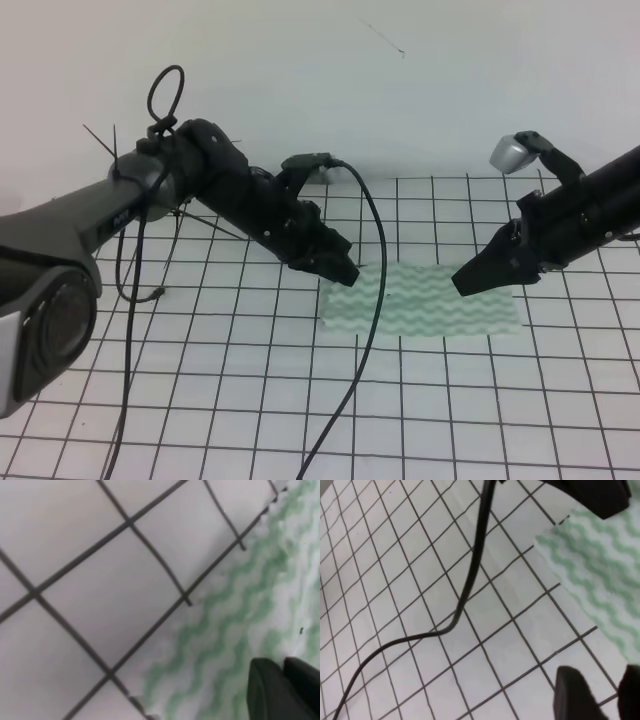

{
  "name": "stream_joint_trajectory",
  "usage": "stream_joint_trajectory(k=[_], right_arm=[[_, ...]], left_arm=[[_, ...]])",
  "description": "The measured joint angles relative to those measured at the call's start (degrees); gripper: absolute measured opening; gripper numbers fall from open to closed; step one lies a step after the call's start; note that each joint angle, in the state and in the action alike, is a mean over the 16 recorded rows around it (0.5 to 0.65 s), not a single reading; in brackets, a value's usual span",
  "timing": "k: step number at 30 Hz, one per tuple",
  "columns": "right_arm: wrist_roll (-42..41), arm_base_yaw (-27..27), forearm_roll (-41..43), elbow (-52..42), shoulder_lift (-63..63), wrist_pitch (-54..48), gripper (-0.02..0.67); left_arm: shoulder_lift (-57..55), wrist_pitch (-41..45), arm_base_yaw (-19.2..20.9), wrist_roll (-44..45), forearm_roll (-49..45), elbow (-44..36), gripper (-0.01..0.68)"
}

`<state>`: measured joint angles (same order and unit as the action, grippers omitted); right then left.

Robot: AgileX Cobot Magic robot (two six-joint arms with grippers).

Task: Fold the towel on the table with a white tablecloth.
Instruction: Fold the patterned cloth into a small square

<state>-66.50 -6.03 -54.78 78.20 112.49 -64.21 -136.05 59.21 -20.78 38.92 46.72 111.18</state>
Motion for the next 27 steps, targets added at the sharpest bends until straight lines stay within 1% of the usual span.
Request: stream_joint_trajectory(k=[9, 13, 17, 23, 27], right_arm=[[0.2, 0.0, 0.4, 0.0, 0.0, -0.7, 0.211], [0.3, 0.0, 0.6, 0.0, 0.0, -1.0, 0.211], [0.4, 0.0, 1.0, 0.0, -0.1, -0.7, 0.211], [2.0, 0.0, 1.8, 0.0, 0.0, 1.9, 0.212], [4.6, 0.0, 2.9, 0.0, 0.0, 5.0, 0.212]], left_arm=[[-0.4, -3.0, -0.1, -0.2, -3.1, 0.2, 0.033], [-0.5, -4.1, -0.1, -0.4, -4.0, 0.2, 0.062], [-0.4, -4.7, -0.1, -1.5, -4.4, 0.2, 0.129], [-0.1, -5.3, -0.1, -3.4, -4.2, 0.2, 0.265], [0.4, -5.3, 0.0, -4.7, -4.1, 0.6, 0.348]])
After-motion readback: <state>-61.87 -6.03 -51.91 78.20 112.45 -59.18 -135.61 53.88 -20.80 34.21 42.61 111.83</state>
